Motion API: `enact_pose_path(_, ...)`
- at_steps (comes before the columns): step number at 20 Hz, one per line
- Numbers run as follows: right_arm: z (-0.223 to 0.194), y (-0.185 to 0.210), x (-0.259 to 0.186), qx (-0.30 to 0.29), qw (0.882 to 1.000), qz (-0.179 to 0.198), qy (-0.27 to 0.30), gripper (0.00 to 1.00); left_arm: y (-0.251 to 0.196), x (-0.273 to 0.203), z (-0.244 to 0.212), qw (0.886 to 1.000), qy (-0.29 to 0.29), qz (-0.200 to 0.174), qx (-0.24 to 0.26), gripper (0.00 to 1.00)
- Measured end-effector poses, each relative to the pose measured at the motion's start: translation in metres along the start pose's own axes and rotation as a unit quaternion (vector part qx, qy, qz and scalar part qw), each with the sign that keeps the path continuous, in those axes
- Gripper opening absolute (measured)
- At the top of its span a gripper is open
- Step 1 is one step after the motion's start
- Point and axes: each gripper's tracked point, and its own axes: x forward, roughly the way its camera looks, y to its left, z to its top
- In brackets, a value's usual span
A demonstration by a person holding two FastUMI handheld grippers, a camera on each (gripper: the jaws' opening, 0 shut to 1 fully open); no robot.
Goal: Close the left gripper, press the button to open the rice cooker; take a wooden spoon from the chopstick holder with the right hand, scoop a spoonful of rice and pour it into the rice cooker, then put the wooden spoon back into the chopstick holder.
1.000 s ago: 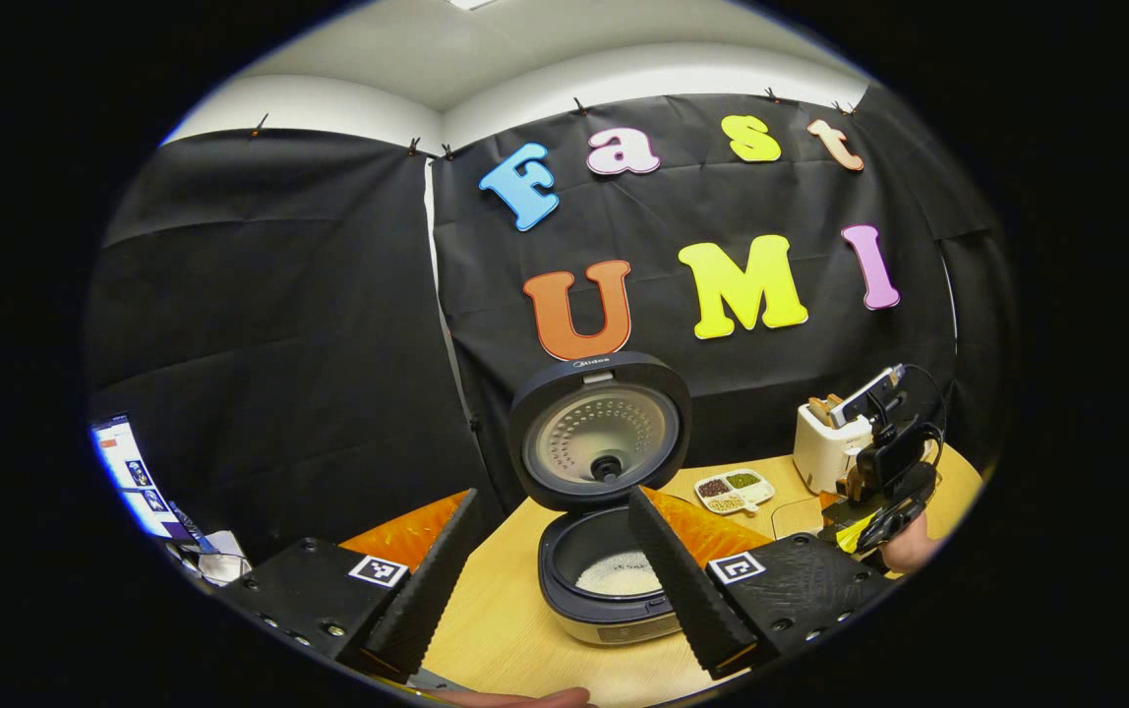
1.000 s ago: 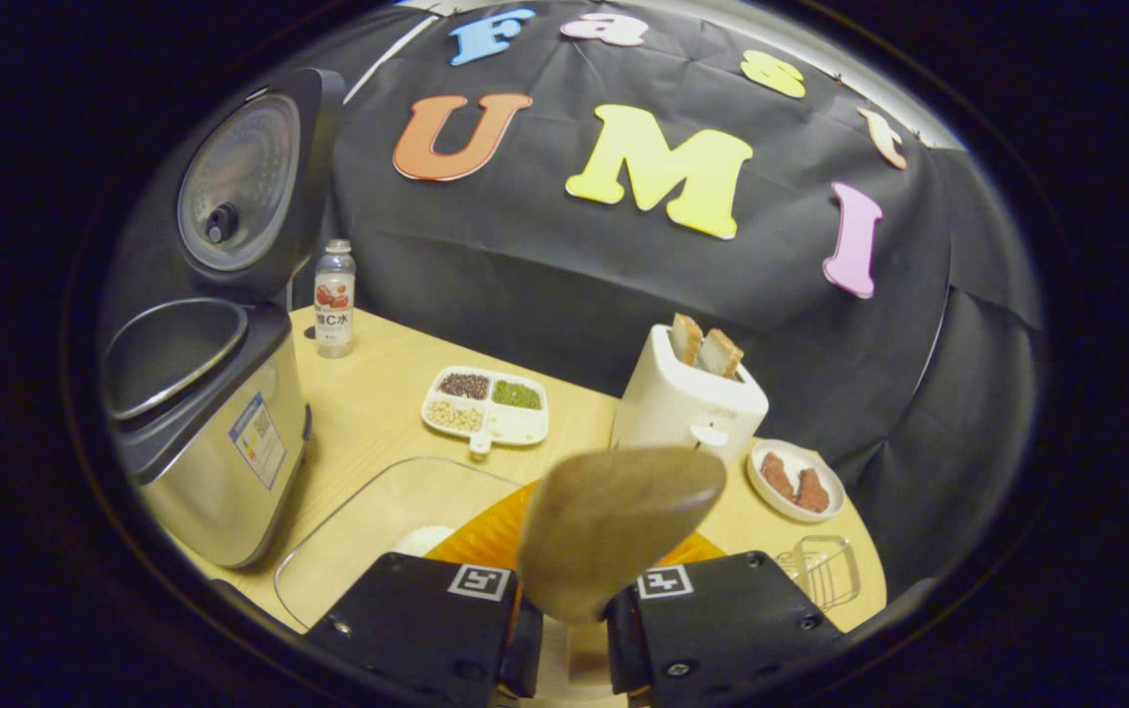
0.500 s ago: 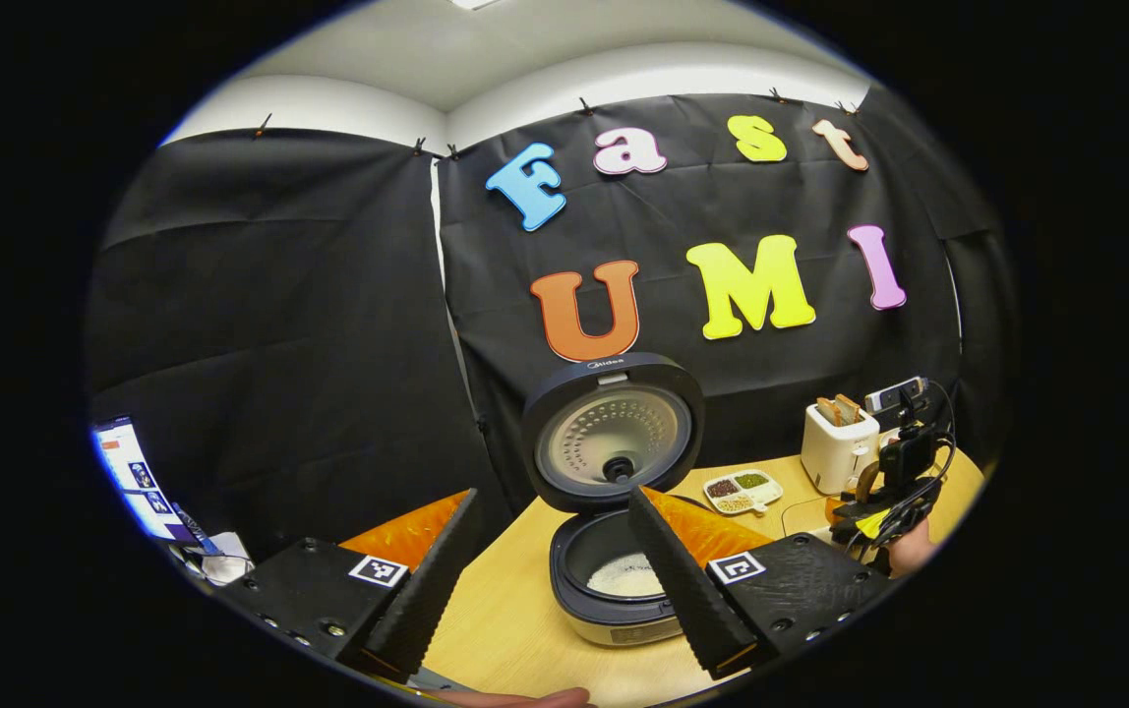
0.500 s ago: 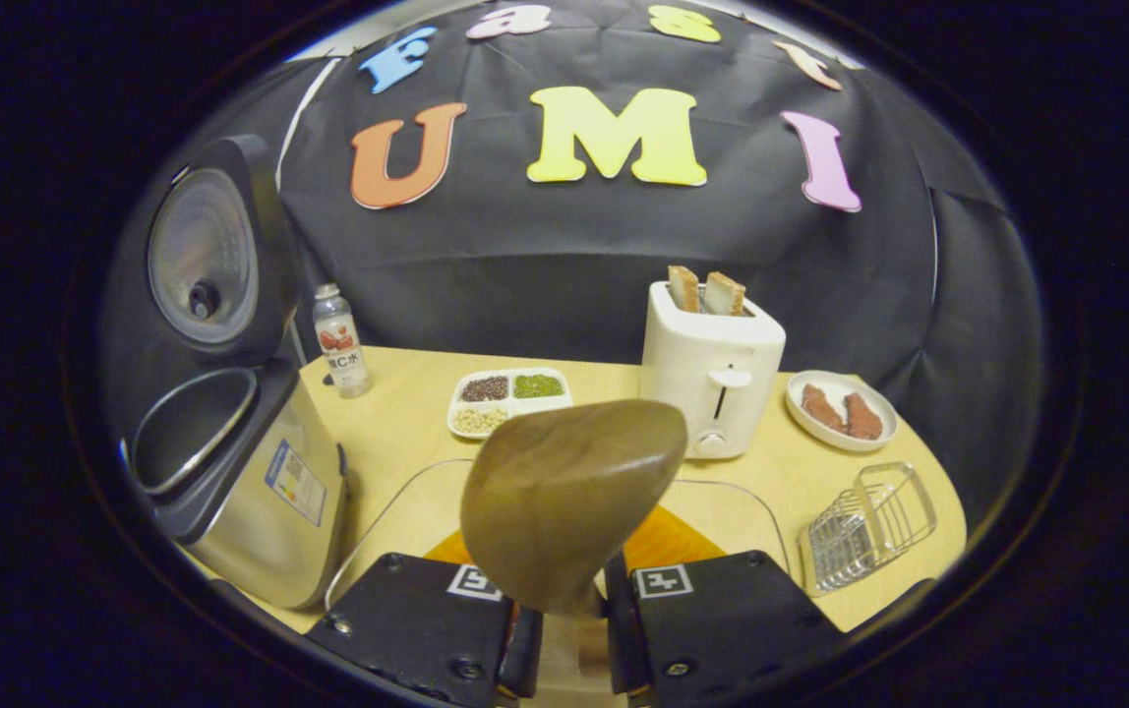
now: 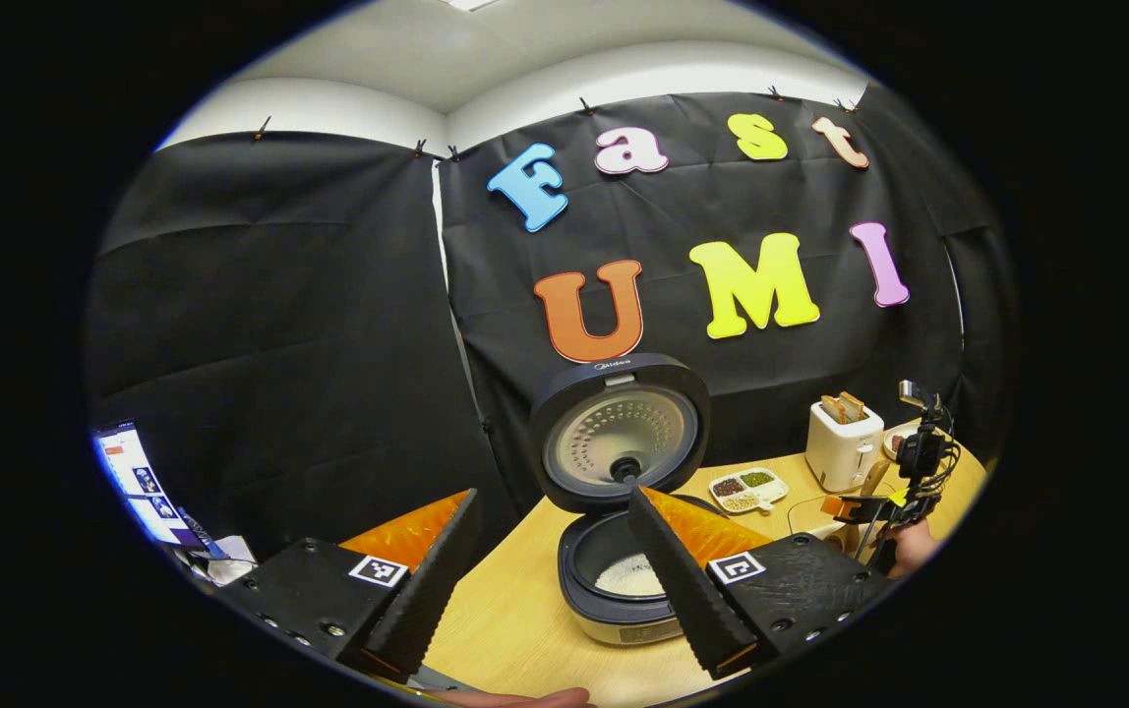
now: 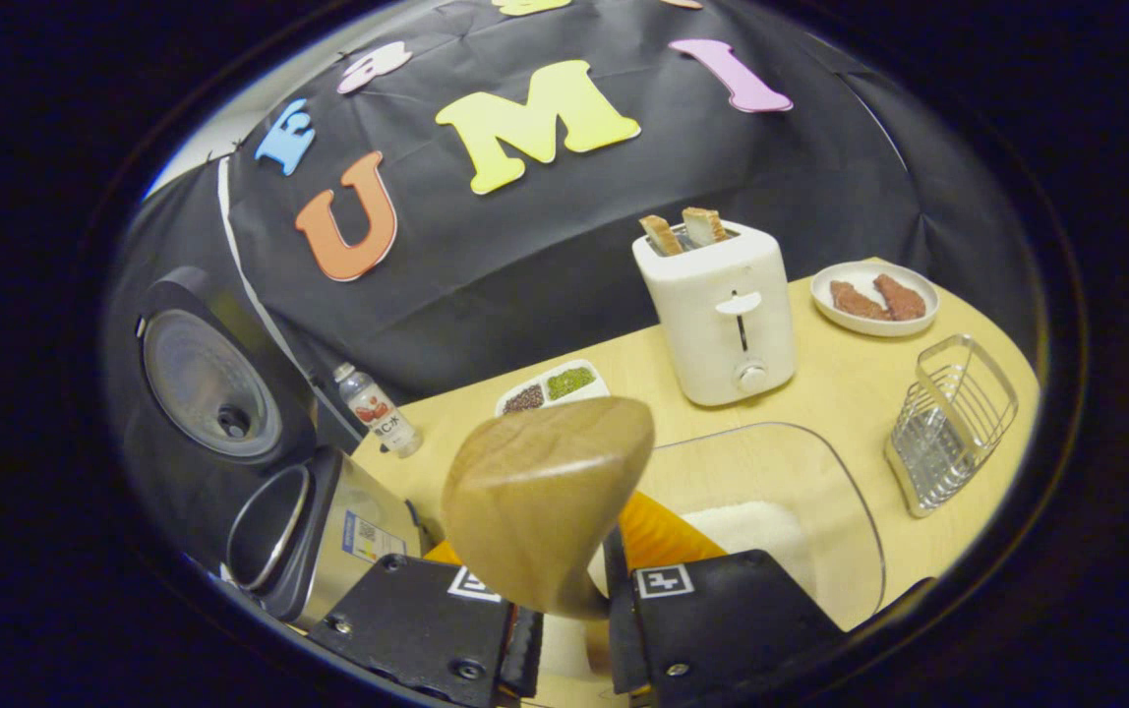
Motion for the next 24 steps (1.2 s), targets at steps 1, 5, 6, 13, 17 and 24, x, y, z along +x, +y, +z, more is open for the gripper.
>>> enact_pose_path(1,-0.001,0.001,0.002,0.024,1.0,0.005,0.0,0.37,0.001,0.001,0.001,1.0,0.0,-0.001,-0.001,0.96)
enact_pose_path(5,0.001,0.002,0.001,0.08,0.997,0.023,0.003,0.36,0.005,0.002,0.004,1.0,-0.004,0.005,0.003,0.94)
enact_pose_path(6,0.002,0.004,0.001,0.094,0.995,0.03,0.002,0.36,0.006,0.002,0.005,1.0,-0.004,0.007,0.003,0.94)
enact_pose_path(13,0.028,0.015,-0.003,0.196,0.978,0.075,-0.018,0.34,0.011,0.003,0.012,1.0,-0.006,0.013,0.001,0.94)
enact_pose_path(17,0.048,0.013,-0.01,0.259,0.96,0.099,-0.04,0.34,0.013,0.002,0.02,1.0,-0.015,0.015,0.004,0.94)
enact_pose_path(24,0.074,-0.001,-0.03,0.304,0.943,0.115,-0.075,0.35,0.011,0.003,0.023,1.0,-0.018,0.012,0.005,0.94)
